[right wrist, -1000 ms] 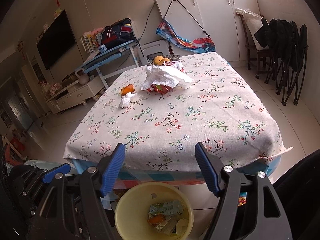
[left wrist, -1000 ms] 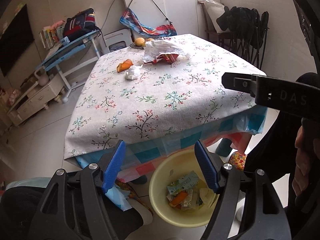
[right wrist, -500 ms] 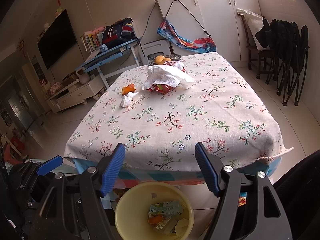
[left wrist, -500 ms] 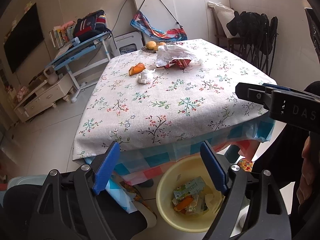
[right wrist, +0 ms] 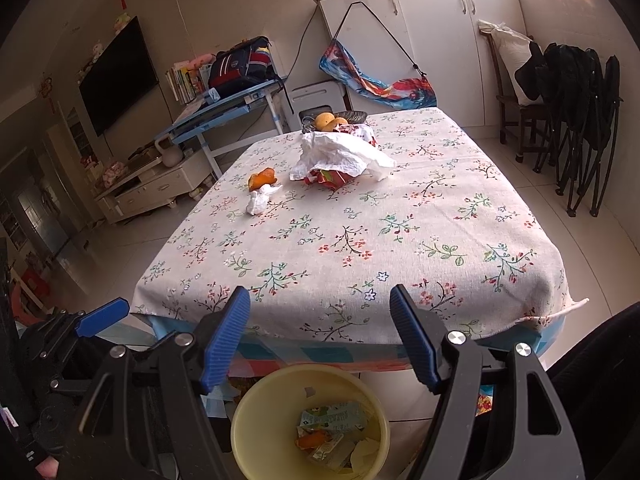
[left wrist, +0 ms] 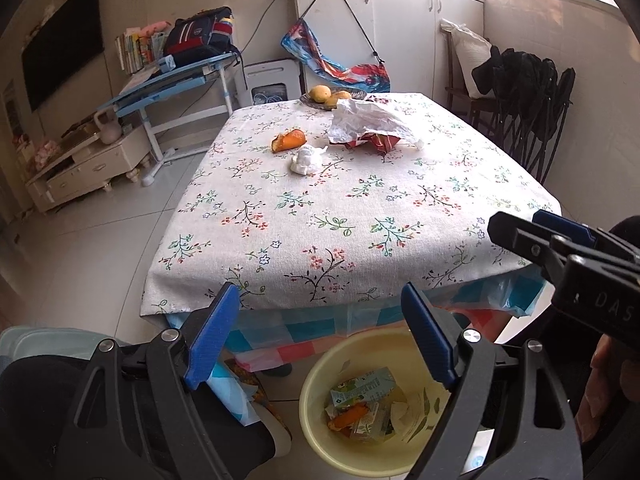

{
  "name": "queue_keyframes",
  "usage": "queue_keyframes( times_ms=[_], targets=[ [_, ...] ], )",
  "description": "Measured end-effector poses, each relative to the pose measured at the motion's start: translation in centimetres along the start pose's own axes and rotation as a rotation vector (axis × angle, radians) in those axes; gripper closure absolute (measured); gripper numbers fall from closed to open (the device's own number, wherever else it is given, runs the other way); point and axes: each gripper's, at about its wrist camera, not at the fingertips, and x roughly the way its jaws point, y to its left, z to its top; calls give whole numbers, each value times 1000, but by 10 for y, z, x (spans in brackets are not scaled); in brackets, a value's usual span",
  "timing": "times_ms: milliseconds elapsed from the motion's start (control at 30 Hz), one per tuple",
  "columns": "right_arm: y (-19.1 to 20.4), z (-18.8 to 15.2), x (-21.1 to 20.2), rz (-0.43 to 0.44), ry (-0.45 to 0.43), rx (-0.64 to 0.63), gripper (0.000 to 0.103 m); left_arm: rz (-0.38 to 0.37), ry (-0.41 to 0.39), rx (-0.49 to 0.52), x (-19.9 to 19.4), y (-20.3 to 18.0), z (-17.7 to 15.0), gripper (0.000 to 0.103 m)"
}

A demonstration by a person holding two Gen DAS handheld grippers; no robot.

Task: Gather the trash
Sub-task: 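Move both grippers back toward the remaining white tissue on the table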

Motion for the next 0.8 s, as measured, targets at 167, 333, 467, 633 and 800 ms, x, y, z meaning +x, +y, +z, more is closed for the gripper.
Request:
queue_keyframes(
  times_ms=[167,333,467,633,800],
  targets=[
    [6,0,1,16,-1,-22,33,2,-5,-62,4,14,9,23],
    [12,0,6,29,5,-44,33,-5,5,-112,19,26,26,23],
    [13,0,10,39,9,-43,33,-3,8,-110,38,30,45,23],
    [11,0,14,48,18,-21,33,-7,23,-118,68,35,68,23],
    [9,1,20,58,34,-1,33,1,59,-125,104,41,87,23]
  ],
)
